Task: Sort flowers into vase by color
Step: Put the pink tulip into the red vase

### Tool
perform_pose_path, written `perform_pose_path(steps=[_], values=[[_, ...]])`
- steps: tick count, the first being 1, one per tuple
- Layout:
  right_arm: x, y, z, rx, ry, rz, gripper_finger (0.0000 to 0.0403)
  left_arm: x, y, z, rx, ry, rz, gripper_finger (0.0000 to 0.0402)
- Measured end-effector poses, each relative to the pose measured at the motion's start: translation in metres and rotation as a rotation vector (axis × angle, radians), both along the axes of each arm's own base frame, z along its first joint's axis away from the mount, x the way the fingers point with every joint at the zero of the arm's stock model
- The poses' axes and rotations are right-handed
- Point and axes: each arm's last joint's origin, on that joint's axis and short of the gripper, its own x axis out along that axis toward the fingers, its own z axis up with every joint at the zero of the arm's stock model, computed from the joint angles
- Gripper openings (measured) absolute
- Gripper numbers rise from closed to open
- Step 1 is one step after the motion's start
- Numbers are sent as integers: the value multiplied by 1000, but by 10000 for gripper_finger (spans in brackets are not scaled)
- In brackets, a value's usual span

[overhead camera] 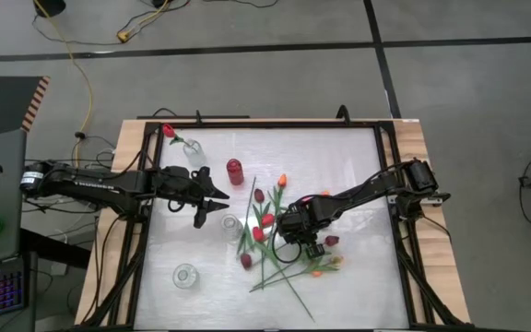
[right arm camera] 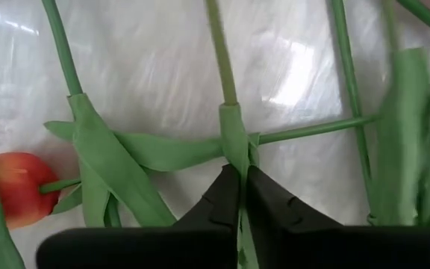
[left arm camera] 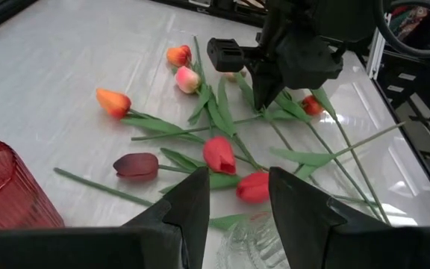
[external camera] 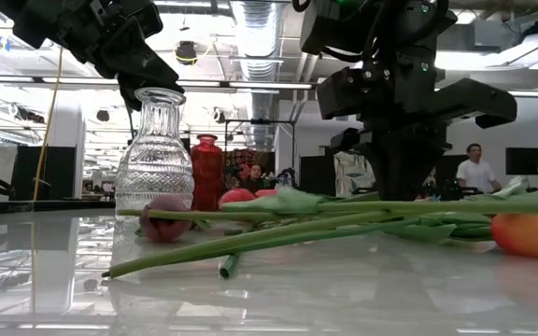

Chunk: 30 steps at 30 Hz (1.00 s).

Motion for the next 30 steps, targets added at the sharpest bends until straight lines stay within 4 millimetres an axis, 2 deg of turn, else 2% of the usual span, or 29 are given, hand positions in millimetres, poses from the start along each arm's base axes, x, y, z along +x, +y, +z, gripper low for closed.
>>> perform_pose_path(steps=[8,18,23,30], values=[[1,1,6,-3,14,1,37,0,0,0,0,0,0,126],[3,1,41,-39,103,50,37,0,0,0,0,0,0,126],[1,-2,61,-160,139,100,37,0,0,0,0,-1,0,126],[0,-11,86,-452,142,89,37,1,0,2,1,-21,0,126]])
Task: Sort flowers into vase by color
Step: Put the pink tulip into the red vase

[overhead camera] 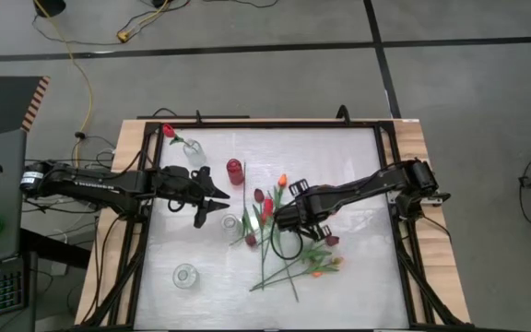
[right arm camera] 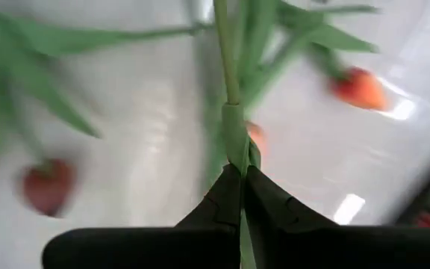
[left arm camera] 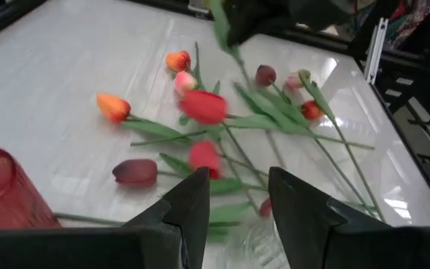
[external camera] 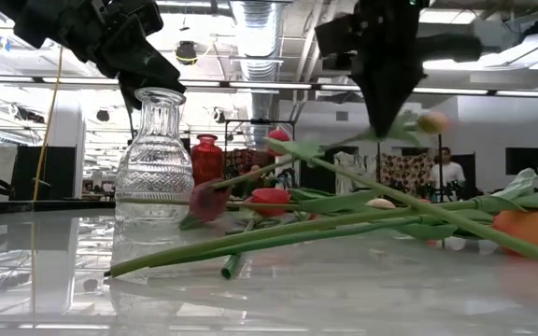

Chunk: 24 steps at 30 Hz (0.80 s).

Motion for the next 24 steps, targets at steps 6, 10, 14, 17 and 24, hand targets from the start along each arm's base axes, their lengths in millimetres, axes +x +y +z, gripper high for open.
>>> perform_pose_path(steps=[6,10,14,17,24], values=[[2,-5,13,-206,-19,69,38,2,0,6,3,-65,-1,126],[3,-7,17,-310,-3,146,38,4,0,9,4,-100,0,126],[4,-10,20,-476,33,232,38,4,0,11,5,-127,0,126],[5,-13,24,-628,57,277,38,5,0,14,7,-157,2,126],[6,-16,31,-923,106,328,38,7,1,24,19,-261,28,126]])
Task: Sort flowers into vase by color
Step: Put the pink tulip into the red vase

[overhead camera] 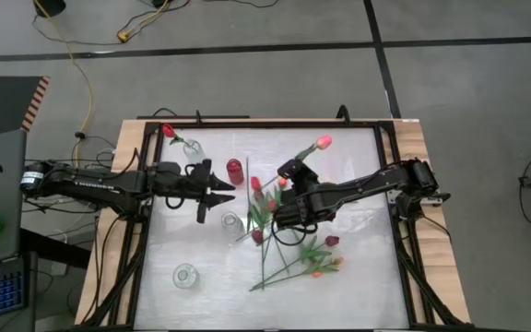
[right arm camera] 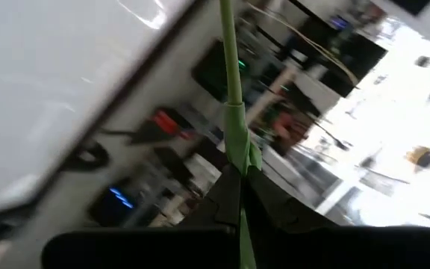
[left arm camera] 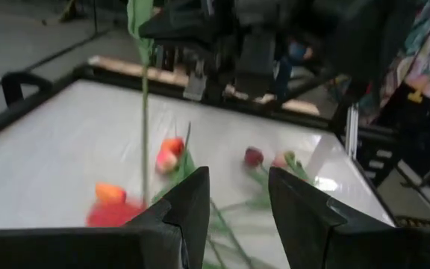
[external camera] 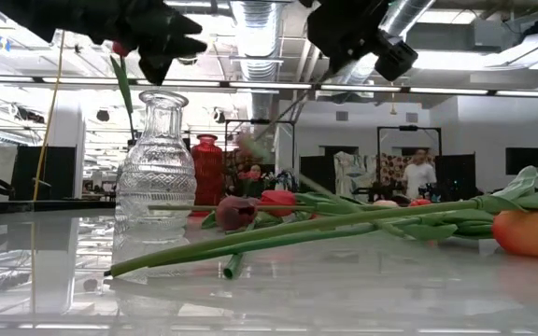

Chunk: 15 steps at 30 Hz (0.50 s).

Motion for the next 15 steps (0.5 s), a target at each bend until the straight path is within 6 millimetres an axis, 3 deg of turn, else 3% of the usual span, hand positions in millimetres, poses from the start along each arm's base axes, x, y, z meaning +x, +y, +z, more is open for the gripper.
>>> perform_pose_path(steps=[6,15], values=[[3,0,3,-103,17,19,38,1,1,12,26,-125,48,126],[18,3,5,-117,9,60,38,1,5,24,35,-242,158,125]])
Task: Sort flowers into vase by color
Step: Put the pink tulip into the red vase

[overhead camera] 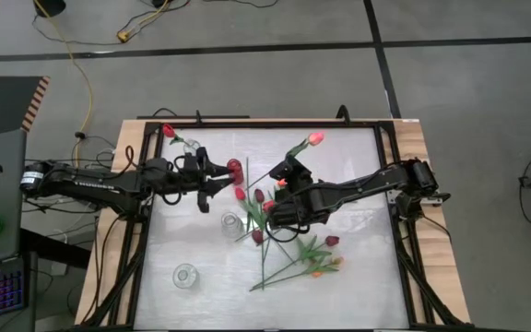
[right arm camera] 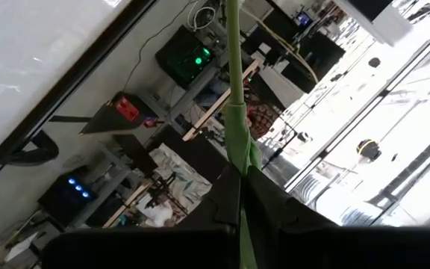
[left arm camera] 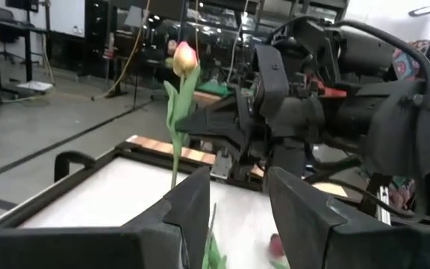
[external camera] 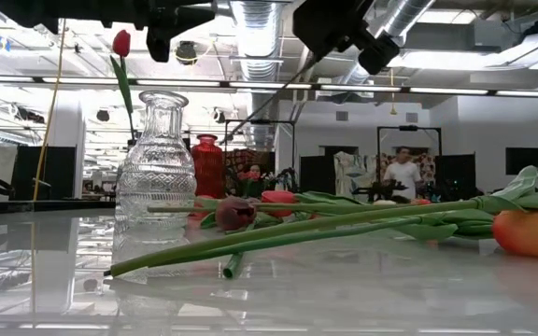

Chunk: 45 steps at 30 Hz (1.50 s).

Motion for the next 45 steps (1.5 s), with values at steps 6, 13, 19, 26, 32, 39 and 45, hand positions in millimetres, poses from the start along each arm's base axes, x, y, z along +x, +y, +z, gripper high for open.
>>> perform_pose_path(steps=[6,13,19,26,32,39,45], values=[[12,3,4,-11,-3,33,38,0,1,0,-1,0,23,125],[27,5,12,-6,-47,75,38,0,2,-1,-3,9,50,126],[39,6,19,84,-111,175,38,5,2,-7,-4,41,50,126],[49,10,23,199,-151,340,38,18,2,-22,-11,112,50,126],[51,11,24,248,-163,405,38,27,3,-28,-48,142,49,126],[52,7,24,253,-167,399,38,32,3,-23,-54,136,43,126],[52,7,24,253,-166,400,38,32,3,-24,-79,151,43,126]])
